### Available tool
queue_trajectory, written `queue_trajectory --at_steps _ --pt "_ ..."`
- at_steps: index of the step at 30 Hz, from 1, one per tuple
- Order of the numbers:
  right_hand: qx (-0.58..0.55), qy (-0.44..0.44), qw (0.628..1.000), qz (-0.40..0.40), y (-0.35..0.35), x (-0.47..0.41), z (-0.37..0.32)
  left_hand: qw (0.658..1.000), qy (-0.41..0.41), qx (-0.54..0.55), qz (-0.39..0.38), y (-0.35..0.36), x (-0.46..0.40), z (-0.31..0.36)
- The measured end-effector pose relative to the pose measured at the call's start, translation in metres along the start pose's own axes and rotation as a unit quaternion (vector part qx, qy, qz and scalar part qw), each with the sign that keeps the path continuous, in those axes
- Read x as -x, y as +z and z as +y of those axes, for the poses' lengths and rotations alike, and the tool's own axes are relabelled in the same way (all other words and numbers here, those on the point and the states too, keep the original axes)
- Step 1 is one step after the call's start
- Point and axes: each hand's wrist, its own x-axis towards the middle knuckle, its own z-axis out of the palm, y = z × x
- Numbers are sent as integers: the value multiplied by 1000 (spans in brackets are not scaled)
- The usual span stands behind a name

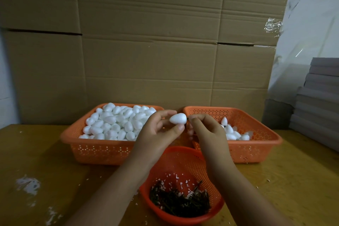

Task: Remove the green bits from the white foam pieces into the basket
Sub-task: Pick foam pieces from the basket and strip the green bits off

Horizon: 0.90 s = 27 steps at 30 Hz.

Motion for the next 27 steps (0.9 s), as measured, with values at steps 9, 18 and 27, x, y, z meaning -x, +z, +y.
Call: queue_trajectory --at_steps 9,18,27 --pt "12 -20 1000 14 -1 0 1 999 22 -46 4 1 0 -2" --pt "231 -233 944 20 2 6 3 963 100 -251 14 0 0 -10" --pt "128 -93 986 48 1 2 4 998 28 -46 41 -1 -1 0"
